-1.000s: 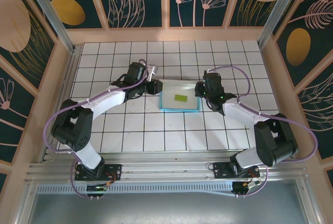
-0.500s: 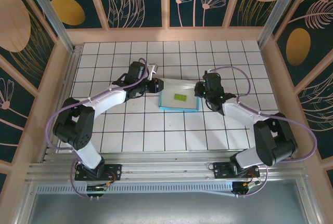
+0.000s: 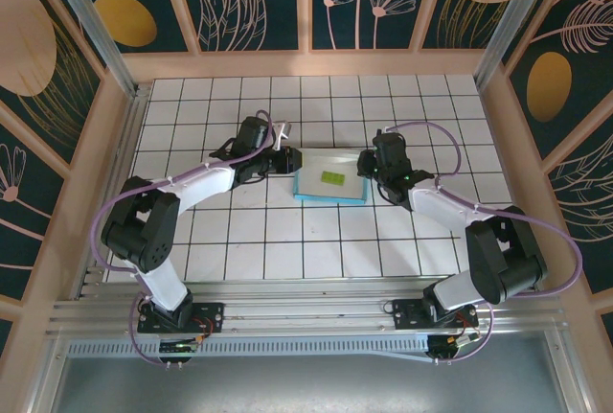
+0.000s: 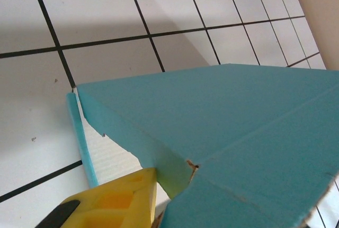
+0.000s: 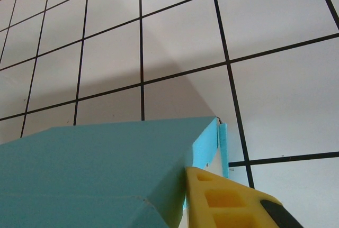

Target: Fold the paper box

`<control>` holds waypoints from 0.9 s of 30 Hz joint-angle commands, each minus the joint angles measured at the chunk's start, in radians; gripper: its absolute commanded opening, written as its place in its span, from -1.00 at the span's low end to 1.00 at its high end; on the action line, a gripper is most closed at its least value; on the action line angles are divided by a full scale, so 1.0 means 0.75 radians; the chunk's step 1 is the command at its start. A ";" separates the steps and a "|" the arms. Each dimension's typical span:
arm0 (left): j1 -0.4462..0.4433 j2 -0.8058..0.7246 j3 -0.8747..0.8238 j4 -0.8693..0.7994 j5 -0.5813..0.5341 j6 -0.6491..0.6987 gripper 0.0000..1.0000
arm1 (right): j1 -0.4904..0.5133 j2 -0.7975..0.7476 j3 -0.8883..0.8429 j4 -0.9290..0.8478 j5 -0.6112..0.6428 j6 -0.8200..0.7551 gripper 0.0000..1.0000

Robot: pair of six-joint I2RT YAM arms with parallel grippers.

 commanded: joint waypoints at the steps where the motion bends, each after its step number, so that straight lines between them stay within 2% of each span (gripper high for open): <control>1: -0.008 0.004 -0.041 0.030 0.038 -0.017 -0.55 | 0.023 -0.008 -0.010 0.017 -0.031 0.013 -0.64; 11: -0.009 -0.006 -0.079 0.055 0.051 -0.031 -0.55 | 0.049 -0.010 -0.089 0.083 -0.042 0.049 -0.66; 21: -0.009 -0.018 -0.114 0.074 0.043 -0.031 -0.55 | 0.078 -0.044 -0.216 0.173 0.091 -0.019 -0.66; 27: -0.011 -0.062 -0.167 0.092 0.041 -0.042 -0.54 | 0.084 -0.035 -0.186 0.155 0.060 0.000 -0.55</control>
